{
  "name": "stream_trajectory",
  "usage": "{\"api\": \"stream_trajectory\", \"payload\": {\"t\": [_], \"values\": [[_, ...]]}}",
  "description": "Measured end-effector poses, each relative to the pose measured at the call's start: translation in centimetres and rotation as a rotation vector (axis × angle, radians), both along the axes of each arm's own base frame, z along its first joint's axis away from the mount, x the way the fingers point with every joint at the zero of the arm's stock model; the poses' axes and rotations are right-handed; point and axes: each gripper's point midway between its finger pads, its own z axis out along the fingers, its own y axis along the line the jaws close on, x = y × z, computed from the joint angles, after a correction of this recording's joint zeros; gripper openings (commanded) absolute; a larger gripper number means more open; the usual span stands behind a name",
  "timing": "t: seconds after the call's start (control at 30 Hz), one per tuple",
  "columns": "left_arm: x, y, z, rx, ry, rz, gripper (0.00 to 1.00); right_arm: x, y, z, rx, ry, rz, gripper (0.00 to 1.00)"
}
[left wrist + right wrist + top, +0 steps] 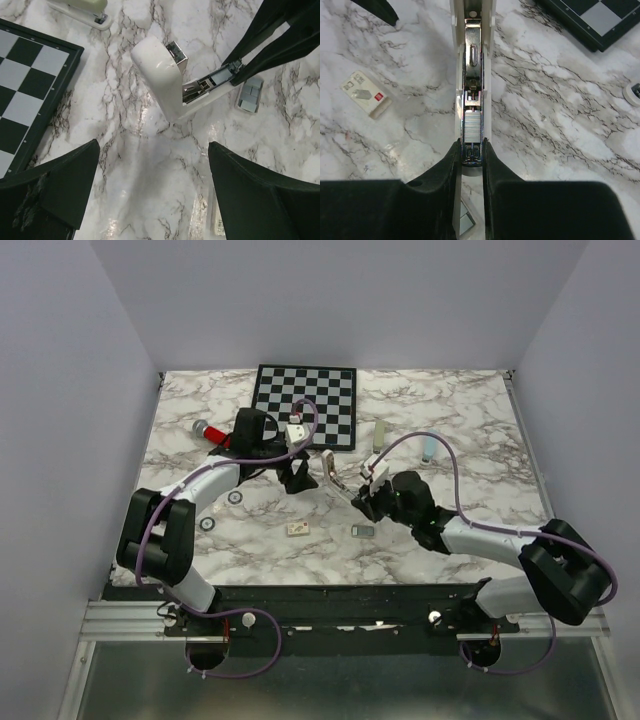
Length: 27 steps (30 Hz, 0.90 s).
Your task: Load the staples into the stapler
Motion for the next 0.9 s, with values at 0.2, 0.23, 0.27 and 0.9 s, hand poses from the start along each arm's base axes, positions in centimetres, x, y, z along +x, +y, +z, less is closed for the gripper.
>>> {"api": "stream_trajectory", "payload": {"t": [0.2,0.23,0.27,0.9], "values": [[-1.9,0.5,-0.7,0.037,0.014,-0.059,0.92,-1.3,1.1,2.7,0.024,-0.022,0.116,0.01],[-2.1,0.6,-0.3,0.033,0.010,-0.066,0.92,-1.5,1.3,3.4,0.031,-0.030,0.134,0.01],[-2.5,0.6,0.2,0.023,0.004,-0.079,0.91,-1.7,1.5,4.2,0.037,-0.040,0.155,0.01],[-7.5,-0.4,12.4,-0.187,-0.170,-0.314,0.76,-5.5,1.3,8.9,0.063,-0.072,0.322,0.01]]}}
